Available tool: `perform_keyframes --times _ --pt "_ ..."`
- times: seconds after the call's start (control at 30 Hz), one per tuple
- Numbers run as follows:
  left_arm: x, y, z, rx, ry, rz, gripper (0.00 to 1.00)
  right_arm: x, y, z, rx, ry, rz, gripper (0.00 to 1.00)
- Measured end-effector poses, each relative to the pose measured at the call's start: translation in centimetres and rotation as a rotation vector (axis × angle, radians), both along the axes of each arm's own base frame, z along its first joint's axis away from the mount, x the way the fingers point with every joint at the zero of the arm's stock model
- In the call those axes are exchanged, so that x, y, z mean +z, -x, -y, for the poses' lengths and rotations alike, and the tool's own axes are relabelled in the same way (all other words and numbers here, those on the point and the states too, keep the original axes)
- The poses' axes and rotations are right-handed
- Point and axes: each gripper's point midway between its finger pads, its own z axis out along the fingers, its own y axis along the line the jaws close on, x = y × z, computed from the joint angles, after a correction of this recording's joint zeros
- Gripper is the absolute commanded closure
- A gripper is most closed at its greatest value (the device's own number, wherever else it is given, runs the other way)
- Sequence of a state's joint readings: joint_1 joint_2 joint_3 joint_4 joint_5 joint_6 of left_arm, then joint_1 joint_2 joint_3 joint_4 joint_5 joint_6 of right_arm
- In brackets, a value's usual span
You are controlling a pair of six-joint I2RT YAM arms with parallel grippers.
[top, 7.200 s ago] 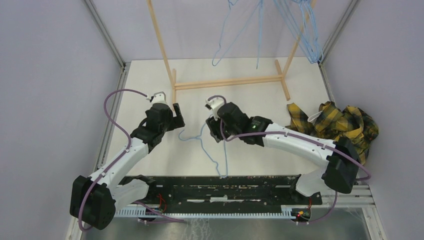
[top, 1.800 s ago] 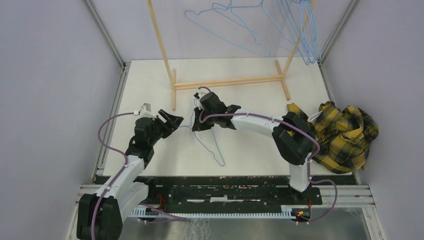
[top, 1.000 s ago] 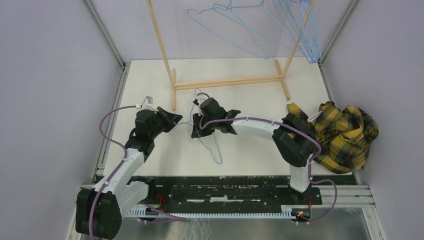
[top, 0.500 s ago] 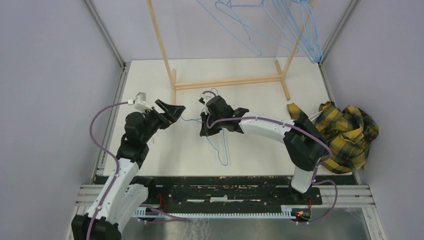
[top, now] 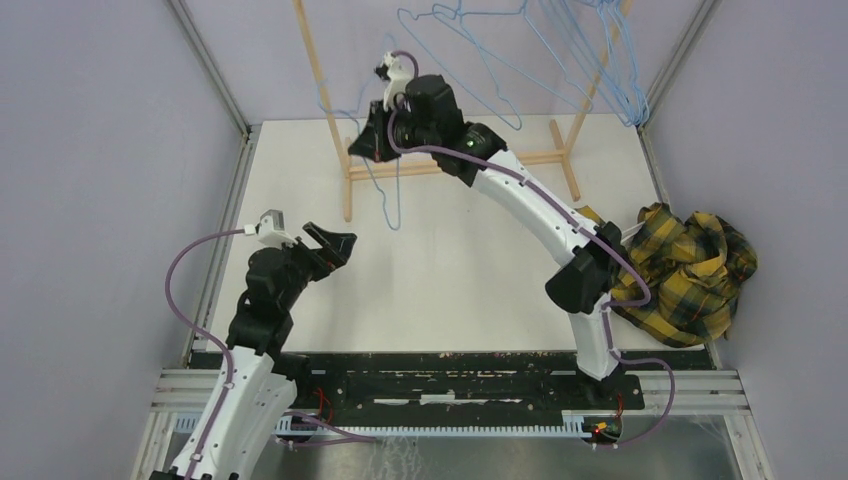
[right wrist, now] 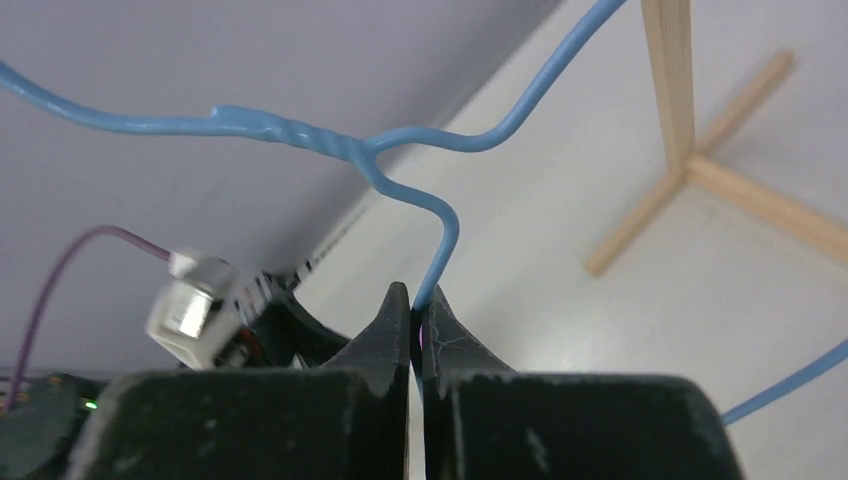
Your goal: Organize the hangers
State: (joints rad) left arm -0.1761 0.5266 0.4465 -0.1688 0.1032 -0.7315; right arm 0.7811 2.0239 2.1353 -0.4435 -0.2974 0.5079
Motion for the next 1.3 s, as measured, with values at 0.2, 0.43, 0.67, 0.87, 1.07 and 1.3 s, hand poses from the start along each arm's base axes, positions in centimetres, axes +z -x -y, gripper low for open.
perform_keyframes --times 0.2,0.43,0.67,0.87,1.07,1.3 --pt "-1.5 -0.2 -0.1 0.003 -0.017 -0.050 0.01 8.8 -3.9 -0.5 -0.045 -0.214 0.118 0.99" --pt "-2.5 -0.4 0.0 -0.009 -0.035 -0.087 0.01 8.2 -9.6 0.1 -0.185 -0.307 0.122 0.99" --pt "-2.8 -0.5 -0.1 -0.007 -0.054 -0.090 0.01 7.8 -11.9 -1.1 -0.210 -0.389 0.150 0.99" --pt "-2.0 -1.9 -0.5 0.007 -0.103 -0.036 0.01 8.9 -11.9 -1.1 -0.205 -0.428 0.180 0.99" --pt "5.6 -5.9 0.0 -0.017 -0.172 0.120 0.01 5.9 -11.6 -1.4 -0.186 -0.377 0.125 0.99" --pt "13.4 -9.9 1.7 -0.081 -0.199 0.320 0.01 2.6 -10.2 -1.5 -0.140 -0.326 0.039 0.99"
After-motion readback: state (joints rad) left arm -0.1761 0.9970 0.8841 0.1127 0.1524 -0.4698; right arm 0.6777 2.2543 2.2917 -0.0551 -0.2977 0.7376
